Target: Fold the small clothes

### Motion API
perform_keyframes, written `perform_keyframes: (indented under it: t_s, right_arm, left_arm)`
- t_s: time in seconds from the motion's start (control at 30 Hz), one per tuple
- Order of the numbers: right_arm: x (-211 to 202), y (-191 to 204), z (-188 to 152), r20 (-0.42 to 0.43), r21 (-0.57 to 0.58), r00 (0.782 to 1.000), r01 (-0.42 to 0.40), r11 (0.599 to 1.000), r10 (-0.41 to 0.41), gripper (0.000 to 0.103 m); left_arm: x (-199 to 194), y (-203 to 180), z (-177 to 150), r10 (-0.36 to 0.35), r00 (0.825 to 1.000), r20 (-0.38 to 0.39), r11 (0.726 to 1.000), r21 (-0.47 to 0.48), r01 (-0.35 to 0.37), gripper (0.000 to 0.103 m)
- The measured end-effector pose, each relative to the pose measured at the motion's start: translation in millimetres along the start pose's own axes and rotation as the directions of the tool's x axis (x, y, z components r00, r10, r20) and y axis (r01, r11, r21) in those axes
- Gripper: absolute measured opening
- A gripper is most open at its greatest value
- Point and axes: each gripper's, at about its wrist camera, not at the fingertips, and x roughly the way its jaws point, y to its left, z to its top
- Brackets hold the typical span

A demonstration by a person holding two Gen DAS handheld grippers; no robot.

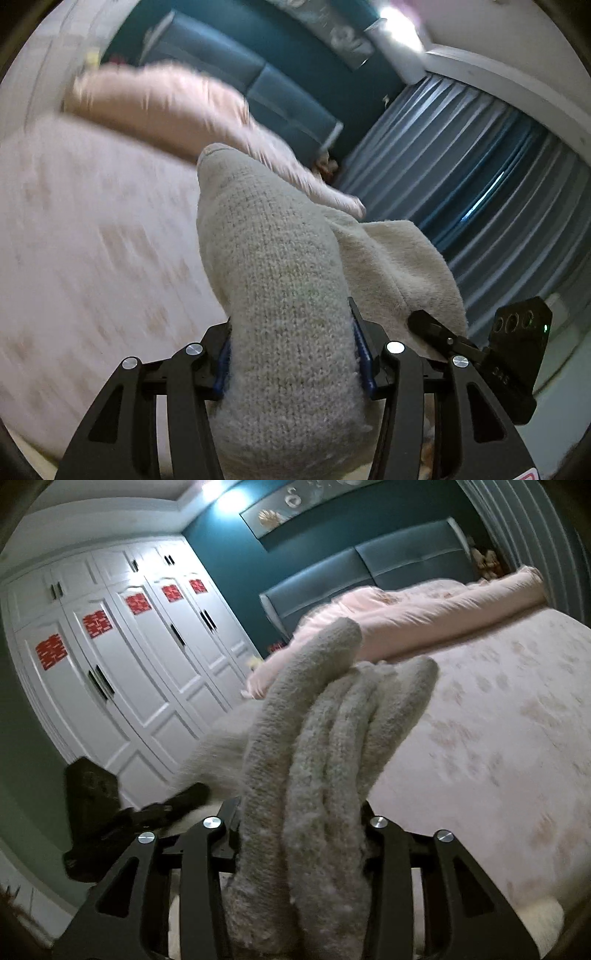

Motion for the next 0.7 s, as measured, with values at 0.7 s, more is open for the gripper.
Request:
perform_keyframes:
  t_s: [0.7]
  right_arm:
    - [161,-31,-62,-0.242,-0.167,0.885,0.366,0.915,-0.398,0.042]
  left_arm:
    - [81,117,-48,0.509,0.835,-0.208,0.859,0.062,-0.508,0.062]
